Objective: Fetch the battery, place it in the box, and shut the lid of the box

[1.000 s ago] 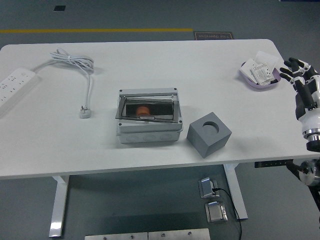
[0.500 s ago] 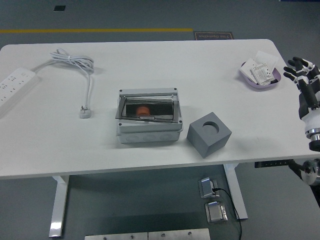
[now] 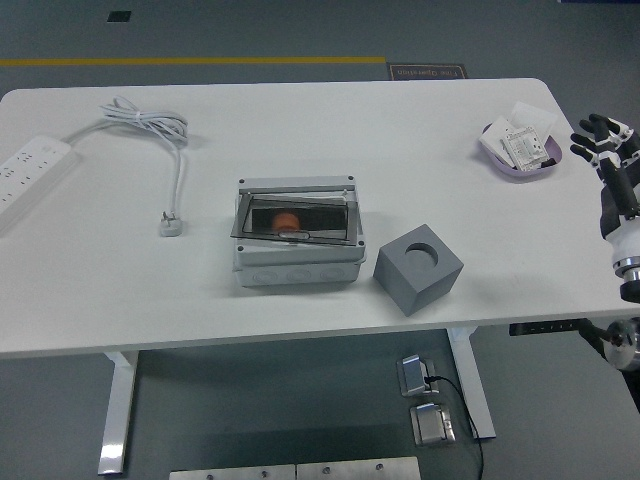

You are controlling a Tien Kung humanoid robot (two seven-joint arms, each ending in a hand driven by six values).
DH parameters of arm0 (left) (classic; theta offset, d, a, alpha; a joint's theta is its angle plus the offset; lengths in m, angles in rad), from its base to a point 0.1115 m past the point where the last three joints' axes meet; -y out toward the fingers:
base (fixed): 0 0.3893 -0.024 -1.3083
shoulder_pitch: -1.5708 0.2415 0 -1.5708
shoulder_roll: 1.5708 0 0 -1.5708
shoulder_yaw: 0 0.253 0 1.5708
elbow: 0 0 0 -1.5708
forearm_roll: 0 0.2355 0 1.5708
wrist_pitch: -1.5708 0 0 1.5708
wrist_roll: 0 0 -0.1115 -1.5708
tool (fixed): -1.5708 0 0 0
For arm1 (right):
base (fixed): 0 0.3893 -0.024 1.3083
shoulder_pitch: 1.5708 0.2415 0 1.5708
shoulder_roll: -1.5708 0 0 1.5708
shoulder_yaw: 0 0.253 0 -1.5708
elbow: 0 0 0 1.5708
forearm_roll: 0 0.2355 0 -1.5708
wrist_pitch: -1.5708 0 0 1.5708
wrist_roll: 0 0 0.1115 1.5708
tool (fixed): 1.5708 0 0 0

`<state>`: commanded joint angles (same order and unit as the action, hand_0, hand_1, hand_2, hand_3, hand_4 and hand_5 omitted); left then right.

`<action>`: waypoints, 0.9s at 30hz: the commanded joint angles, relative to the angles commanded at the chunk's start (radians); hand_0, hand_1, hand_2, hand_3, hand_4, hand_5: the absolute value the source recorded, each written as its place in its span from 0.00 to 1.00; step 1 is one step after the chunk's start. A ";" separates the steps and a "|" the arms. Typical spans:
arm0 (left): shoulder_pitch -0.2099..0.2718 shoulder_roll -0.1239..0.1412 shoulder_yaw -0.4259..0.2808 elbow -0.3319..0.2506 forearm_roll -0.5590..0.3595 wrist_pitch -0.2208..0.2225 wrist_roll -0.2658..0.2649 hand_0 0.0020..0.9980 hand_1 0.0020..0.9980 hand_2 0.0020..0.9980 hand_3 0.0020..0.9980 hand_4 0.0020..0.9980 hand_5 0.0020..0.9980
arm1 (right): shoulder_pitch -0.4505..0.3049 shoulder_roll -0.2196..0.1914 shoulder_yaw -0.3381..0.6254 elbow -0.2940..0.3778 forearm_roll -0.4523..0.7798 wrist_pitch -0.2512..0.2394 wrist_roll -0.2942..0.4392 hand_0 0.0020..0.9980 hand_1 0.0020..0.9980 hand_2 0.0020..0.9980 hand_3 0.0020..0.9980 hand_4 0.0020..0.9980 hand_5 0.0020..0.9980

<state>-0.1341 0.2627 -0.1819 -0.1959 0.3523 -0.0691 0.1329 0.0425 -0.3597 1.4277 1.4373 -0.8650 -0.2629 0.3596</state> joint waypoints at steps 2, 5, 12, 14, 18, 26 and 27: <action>0.001 0.000 0.006 0.000 -0.006 0.000 0.000 0.77 0.77 0.76 0.83 0.49 0.31 | 0.001 0.001 0.000 -0.003 0.000 0.001 -0.002 0.72 0.67 0.70 0.66 0.71 0.51; 0.001 -0.001 0.014 0.001 -0.015 0.000 0.001 0.77 0.77 0.76 0.83 0.49 0.31 | 0.001 0.002 -0.001 -0.005 -0.001 0.002 -0.005 0.72 0.67 0.70 0.66 0.71 0.51; -0.003 0.003 0.009 0.001 -0.014 -0.001 0.000 0.77 0.77 0.76 0.82 0.49 0.31 | 0.000 0.004 -0.003 -0.008 -0.002 0.003 -0.008 0.72 0.68 0.71 0.66 0.71 0.51; -0.004 0.004 0.008 0.000 -0.014 -0.002 0.000 0.77 0.77 0.76 0.82 0.49 0.31 | 0.001 0.004 -0.002 -0.008 -0.003 0.003 -0.009 0.72 0.68 0.71 0.66 0.71 0.51; -0.004 0.005 0.011 0.000 -0.018 -0.002 0.001 0.77 0.77 0.76 0.82 0.49 0.31 | 0.002 0.004 -0.002 -0.009 -0.004 0.002 -0.010 0.72 0.68 0.71 0.66 0.71 0.51; -0.005 0.011 0.019 -0.001 -0.025 -0.003 0.002 0.77 0.77 0.76 0.81 0.49 0.30 | 0.003 0.005 -0.004 -0.010 -0.014 -0.001 -0.014 0.72 0.67 0.71 0.66 0.71 0.51; -0.006 0.012 0.019 -0.001 -0.025 -0.003 0.002 0.77 0.77 0.76 0.81 0.49 0.30 | 0.004 0.005 -0.004 -0.010 -0.015 -0.002 -0.014 0.72 0.67 0.71 0.66 0.71 0.51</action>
<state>-0.1396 0.2748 -0.1632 -0.1971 0.3274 -0.0718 0.1346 0.0464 -0.3551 1.4234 1.4272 -0.8799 -0.2648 0.3456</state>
